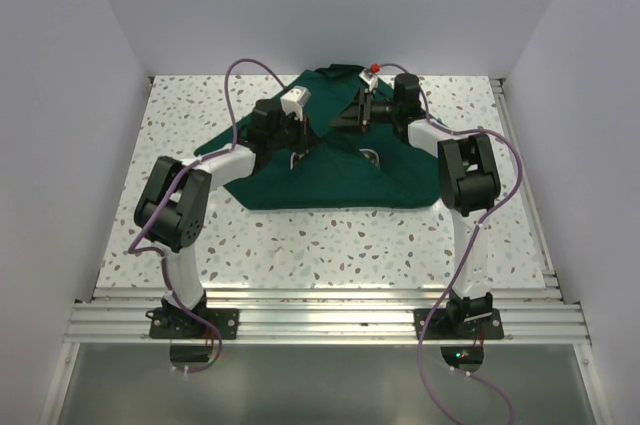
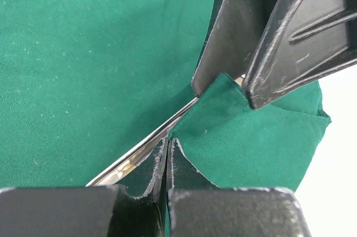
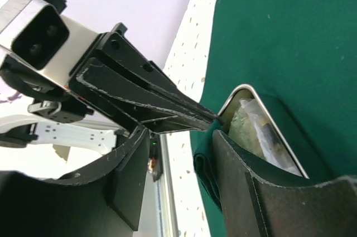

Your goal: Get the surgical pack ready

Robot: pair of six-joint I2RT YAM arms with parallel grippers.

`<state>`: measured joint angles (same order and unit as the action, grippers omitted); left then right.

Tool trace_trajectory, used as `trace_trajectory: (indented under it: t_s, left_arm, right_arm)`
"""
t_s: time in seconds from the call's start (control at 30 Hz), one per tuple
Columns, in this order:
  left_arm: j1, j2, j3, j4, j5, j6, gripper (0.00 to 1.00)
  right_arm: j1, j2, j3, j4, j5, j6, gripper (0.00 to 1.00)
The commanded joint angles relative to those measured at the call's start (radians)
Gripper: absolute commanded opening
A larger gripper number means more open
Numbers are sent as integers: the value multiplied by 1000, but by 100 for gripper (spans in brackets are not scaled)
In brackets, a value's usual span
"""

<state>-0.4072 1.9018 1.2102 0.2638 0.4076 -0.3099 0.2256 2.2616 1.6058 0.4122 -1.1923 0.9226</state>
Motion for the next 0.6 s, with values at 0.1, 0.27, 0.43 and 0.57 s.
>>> trace_trajectory:
  t_s: [0.1, 0.27, 0.43, 0.57]
  left_arm:
    - [1, -15, 52, 25, -9, 17, 0]
    - [1, -12, 52, 28, -1, 12, 0]
    - [1, -10, 51, 28, 2, 11, 0]
    - [1, -10, 48, 31, 3, 9, 0]
  right_arm:
    - [-3, -22, 85, -220, 37, -197, 55]
    - [-5, -10, 98, -263, 49, -234, 48]
    - [-3, 1, 97, -262, 63, -235, 35]
    - [-5, 10, 111, -271, 82, -234, 13]
